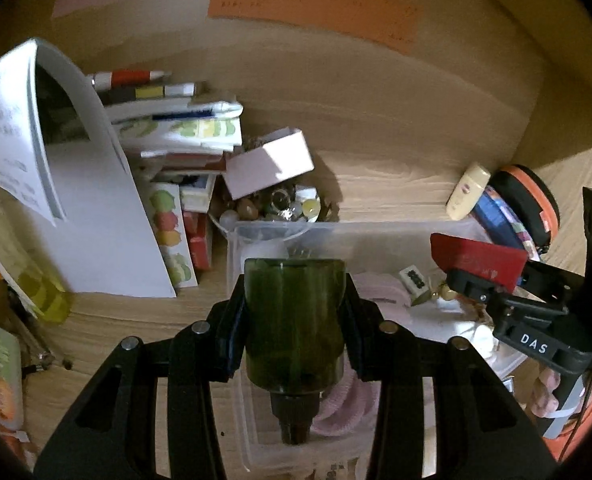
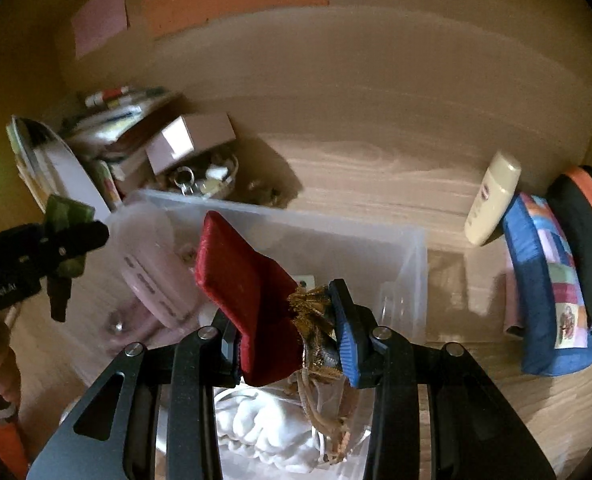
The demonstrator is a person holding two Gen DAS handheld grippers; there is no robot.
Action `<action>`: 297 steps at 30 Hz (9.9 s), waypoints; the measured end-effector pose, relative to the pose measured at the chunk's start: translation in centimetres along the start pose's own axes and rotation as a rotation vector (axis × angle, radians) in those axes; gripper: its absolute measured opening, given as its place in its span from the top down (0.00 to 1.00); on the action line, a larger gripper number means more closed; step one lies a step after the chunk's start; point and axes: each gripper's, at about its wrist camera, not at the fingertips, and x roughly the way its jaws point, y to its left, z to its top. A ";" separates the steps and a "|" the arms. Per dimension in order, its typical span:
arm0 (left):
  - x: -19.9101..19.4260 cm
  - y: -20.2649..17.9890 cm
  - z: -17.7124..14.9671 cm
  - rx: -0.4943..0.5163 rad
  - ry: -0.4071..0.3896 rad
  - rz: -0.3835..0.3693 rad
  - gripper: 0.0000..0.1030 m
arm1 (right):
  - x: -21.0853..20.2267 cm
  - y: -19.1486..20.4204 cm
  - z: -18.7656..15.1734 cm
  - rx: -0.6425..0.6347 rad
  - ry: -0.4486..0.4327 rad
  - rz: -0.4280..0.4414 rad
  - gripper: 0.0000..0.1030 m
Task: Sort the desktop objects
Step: 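Carry the red pouch and green bottle over the clear box, then open both tools to drop the pouch and bottle into the box, then withdraw both tools from the box toward the remaining desk items, then grasp the blue-black Max box with the right tool while the left tool grasps the small white shell, then carry the Max box and white shell over the clear box, then open both tools to drop the Max box and shell into the box, then grasp the black cap with the right tool while the left tool grasps the beige plastic jar, then carry the black cap and beige jar over the clear box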
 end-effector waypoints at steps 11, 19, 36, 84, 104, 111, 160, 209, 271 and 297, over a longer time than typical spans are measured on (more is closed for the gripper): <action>1.1 0.1 -0.4 0.037 0.018 0.008 0.60 | 1.4 2.2 -0.6 -0.091 0.023 -0.057 0.64; 1.2 -0.1 -0.2 0.037 0.019 0.006 0.60 | 1.1 2.8 -0.6 -0.114 0.015 -0.072 0.48; -4.1 -0.6 -0.5 0.032 -0.052 0.000 0.39 | -4.5 3.9 0.4 -0.140 -0.129 -0.110 0.16; -1.7 0.8 -11.3 0.068 0.169 0.165 0.22 | -6.9 -1.7 -12.3 -0.072 0.058 -0.159 0.07; -0.8 0.2 -11.2 0.092 0.199 0.127 0.49 | -5.1 -2.2 -12.1 -0.043 0.125 -0.072 0.55; -1.1 0.2 -11.1 0.077 0.168 0.131 0.72 | -4.9 -2.6 -12.2 -0.023 0.122 -0.075 0.74; -9.6 -2.8 -5.7 0.015 -0.100 0.048 0.87 | -10.1 -0.1 -3.8 -0.039 -0.174 0.012 0.76; -5.5 -5.1 -6.0 0.079 -0.041 0.018 0.47 | -7.6 3.9 -4.1 -0.092 -0.128 -0.001 0.40; -4.0 -8.2 -12.7 0.001 0.043 0.026 0.36 | -7.4 0.9 -13.1 -0.090 0.059 0.053 0.88; -12.3 -5.7 -10.2 -0.011 -0.163 0.090 0.36 | -13.3 1.2 -7.7 -0.069 -0.163 0.030 0.88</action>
